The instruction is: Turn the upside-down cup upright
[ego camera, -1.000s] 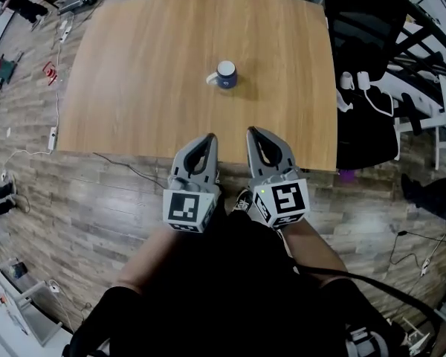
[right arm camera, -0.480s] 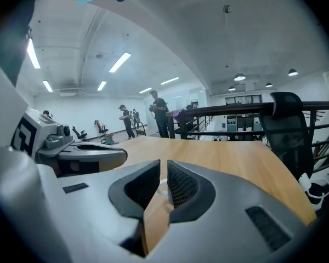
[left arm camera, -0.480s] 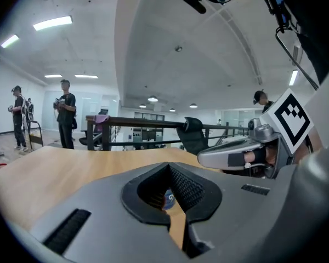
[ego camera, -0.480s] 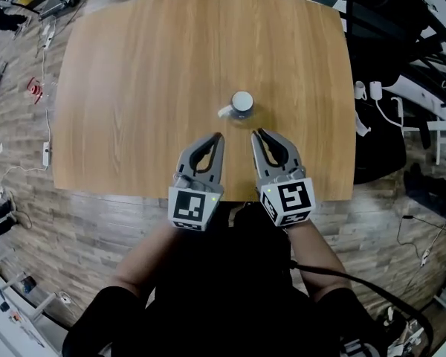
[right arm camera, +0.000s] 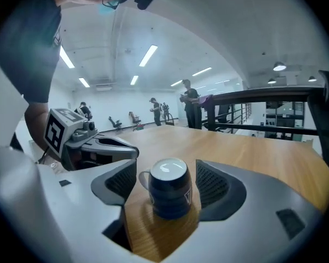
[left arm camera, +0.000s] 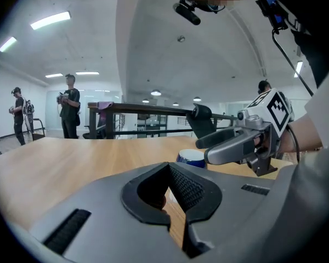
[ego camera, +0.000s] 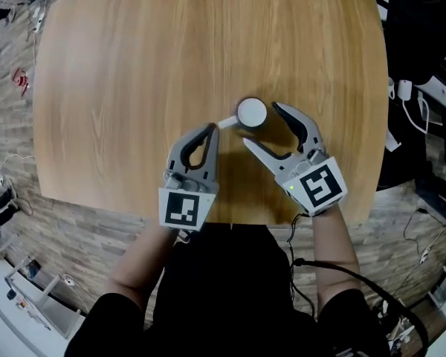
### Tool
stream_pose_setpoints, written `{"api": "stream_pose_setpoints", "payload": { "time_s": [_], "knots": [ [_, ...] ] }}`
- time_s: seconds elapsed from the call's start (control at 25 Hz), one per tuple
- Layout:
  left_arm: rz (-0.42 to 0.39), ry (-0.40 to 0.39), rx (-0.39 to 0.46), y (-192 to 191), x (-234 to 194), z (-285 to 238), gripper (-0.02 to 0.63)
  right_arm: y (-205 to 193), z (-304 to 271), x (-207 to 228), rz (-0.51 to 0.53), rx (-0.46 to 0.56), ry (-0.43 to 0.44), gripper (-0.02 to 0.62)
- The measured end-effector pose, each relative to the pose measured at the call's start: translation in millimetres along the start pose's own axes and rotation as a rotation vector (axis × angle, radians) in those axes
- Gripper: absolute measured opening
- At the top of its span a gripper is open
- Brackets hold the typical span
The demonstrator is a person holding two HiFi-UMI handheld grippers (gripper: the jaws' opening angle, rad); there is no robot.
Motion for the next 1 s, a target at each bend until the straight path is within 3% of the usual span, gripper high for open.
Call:
{"api": "stream_pose_setpoints", "payload": {
  "time_s": [0.2, 0.52, 0.72, 1.0],
  "knots": [
    [0.031, 0.036, 0.007, -8.9, -8.1, -14.0, 0.008, -12.0, -24.3, 14.3, 0.081, -0.008, 0.149, 0.341],
    [0.015, 0.057, 0.012, -23.6, -8.1, -21.2, 0.008, -14.1, -46.3, 14.7, 0.067, 0.08, 0.273, 0.348],
    [0.011, 0.072, 0.018, -29.7, -14.5, -15.7, 0.008, -19.5, -58.9, 11.3, 0.124, 0.045, 0.296, 0.347],
    [-0.007, 0.064, 0.019, -28.5, -7.1, -18.8, 0.008, -20.1, -58.8, 13.3, 0.118, 0.042, 0.265, 0.345]
  ]
}}
Point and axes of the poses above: the fingertips, and each gripper's own axes: z backward along the fingers, x to its right, y out of its top, the point moved 5 cm from there along z, backward along the fingers, and after that the axes turned 9 degrees about -x, right-handed, at the moved point
